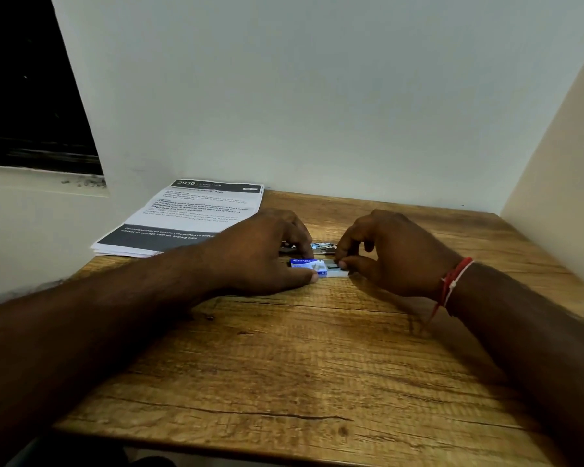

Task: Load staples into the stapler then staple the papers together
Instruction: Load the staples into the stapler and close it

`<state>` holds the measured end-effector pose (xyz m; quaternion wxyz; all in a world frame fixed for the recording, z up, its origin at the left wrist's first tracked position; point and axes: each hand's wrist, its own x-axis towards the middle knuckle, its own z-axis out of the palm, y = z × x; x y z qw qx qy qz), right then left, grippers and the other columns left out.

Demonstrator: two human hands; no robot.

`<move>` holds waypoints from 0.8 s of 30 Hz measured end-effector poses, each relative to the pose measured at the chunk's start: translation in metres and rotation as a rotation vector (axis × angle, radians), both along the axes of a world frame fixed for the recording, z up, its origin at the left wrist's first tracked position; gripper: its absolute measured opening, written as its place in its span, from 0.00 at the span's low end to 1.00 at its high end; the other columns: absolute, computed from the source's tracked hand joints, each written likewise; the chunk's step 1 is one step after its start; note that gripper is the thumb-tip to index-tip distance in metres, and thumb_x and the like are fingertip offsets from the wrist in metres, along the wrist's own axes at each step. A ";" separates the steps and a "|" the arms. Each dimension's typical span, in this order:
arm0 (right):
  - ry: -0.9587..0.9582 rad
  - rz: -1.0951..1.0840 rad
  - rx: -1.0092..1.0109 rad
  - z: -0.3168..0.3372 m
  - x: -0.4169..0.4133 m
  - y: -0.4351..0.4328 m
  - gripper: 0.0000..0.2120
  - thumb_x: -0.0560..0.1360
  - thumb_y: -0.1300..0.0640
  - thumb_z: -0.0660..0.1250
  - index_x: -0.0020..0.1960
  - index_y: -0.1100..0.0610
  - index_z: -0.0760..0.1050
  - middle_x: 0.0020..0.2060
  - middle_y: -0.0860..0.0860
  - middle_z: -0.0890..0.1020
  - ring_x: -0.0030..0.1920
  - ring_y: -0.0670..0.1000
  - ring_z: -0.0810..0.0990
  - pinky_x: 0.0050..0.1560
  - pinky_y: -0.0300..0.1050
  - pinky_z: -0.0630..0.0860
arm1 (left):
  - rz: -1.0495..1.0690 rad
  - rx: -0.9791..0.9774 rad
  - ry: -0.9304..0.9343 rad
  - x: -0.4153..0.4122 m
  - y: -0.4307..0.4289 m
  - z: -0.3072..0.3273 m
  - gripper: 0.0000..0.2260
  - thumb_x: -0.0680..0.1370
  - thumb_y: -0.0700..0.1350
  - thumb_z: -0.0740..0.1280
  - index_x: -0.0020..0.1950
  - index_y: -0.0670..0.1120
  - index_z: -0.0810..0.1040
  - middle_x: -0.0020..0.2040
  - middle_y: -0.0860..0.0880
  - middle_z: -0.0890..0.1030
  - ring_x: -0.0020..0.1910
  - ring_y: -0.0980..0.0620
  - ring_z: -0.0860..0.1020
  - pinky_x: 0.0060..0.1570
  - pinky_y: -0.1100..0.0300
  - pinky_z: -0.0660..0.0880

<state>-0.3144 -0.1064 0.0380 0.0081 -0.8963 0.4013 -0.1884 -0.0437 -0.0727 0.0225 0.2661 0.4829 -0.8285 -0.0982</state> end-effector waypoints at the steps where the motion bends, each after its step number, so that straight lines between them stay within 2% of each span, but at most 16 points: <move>1: -0.010 -0.004 0.013 -0.001 0.001 0.000 0.02 0.79 0.48 0.78 0.51 0.43 0.88 0.45 0.38 0.84 0.49 0.38 0.76 0.45 0.40 0.71 | 0.001 0.005 0.001 0.000 0.000 0.000 0.10 0.74 0.60 0.83 0.50 0.58 0.89 0.58 0.61 0.82 0.61 0.63 0.79 0.65 0.54 0.81; 7: -0.076 -0.022 0.079 -0.001 0.001 0.000 0.02 0.77 0.49 0.80 0.49 0.44 0.88 0.45 0.40 0.86 0.47 0.41 0.80 0.48 0.46 0.79 | 0.006 0.010 0.001 -0.001 0.001 0.001 0.10 0.75 0.59 0.83 0.50 0.57 0.89 0.59 0.61 0.82 0.61 0.63 0.80 0.65 0.53 0.81; 19: -0.118 -0.009 0.088 -0.003 0.000 -0.003 0.04 0.76 0.47 0.81 0.46 0.44 0.87 0.43 0.39 0.86 0.45 0.42 0.81 0.47 0.51 0.81 | 0.004 0.002 0.015 0.000 0.003 0.000 0.09 0.75 0.58 0.83 0.50 0.57 0.89 0.58 0.61 0.83 0.61 0.64 0.80 0.65 0.54 0.80; 24: -0.109 -0.027 0.118 0.000 -0.003 -0.003 0.04 0.76 0.47 0.81 0.48 0.42 0.88 0.46 0.39 0.87 0.47 0.43 0.82 0.50 0.53 0.84 | 0.001 0.021 0.012 0.000 0.003 0.002 0.09 0.75 0.60 0.82 0.50 0.59 0.89 0.59 0.62 0.83 0.61 0.64 0.80 0.64 0.53 0.81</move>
